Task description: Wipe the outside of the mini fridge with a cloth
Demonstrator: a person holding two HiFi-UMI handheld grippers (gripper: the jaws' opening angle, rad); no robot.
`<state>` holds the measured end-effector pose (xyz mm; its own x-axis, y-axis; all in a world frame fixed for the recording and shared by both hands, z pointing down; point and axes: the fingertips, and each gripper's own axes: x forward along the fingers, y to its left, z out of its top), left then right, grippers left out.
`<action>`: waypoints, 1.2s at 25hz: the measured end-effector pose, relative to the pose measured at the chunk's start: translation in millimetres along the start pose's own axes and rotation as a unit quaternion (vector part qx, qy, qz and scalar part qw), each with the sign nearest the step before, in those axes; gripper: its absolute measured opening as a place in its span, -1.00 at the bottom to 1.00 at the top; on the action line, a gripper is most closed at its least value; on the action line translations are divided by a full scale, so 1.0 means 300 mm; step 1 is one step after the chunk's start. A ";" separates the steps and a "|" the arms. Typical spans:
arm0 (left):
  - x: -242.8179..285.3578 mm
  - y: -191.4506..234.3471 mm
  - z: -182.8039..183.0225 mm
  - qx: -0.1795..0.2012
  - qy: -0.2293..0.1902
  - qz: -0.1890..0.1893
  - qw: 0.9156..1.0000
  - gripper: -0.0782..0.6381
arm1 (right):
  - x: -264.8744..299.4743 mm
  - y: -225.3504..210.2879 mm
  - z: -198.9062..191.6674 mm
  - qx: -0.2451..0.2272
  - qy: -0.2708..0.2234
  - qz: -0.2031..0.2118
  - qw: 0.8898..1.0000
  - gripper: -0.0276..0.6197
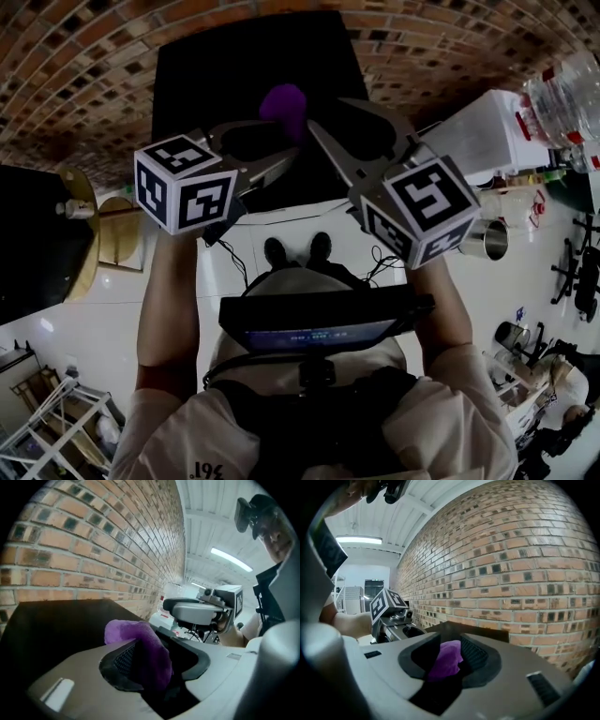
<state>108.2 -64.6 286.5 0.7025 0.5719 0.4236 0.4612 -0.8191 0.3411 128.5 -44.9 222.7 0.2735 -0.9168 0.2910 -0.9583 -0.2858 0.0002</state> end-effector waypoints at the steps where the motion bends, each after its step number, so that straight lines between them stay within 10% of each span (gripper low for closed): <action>1: 0.014 -0.013 0.007 0.000 -0.004 -0.011 1.000 -0.23 | 0.003 0.004 -0.003 -0.001 0.003 -0.003 1.000 -0.46; 8: -0.068 0.015 0.067 0.033 -0.091 0.013 0.995 -0.23 | -0.012 -0.014 -0.011 0.018 0.007 -0.059 0.998 -0.14; 13: -0.257 0.150 0.177 0.009 -0.279 0.086 0.956 -0.78 | 0.064 0.057 -0.080 0.029 0.045 -0.060 0.997 0.01; 23: -0.198 0.203 0.131 0.047 -0.213 0.085 0.972 -0.77 | 0.210 0.057 -0.248 -0.042 0.180 -0.106 0.977 -0.01; 30: -0.133 0.177 0.104 0.098 -0.157 0.090 0.979 -0.76 | 0.216 0.042 -0.255 -0.022 0.188 -0.088 0.978 -0.23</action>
<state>121.4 -132.3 261.6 0.8997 0.4009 0.1727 0.3880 -0.9157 0.1046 127.9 -86.5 314.8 0.3934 -0.6849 0.6133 -0.9038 -0.4103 0.1215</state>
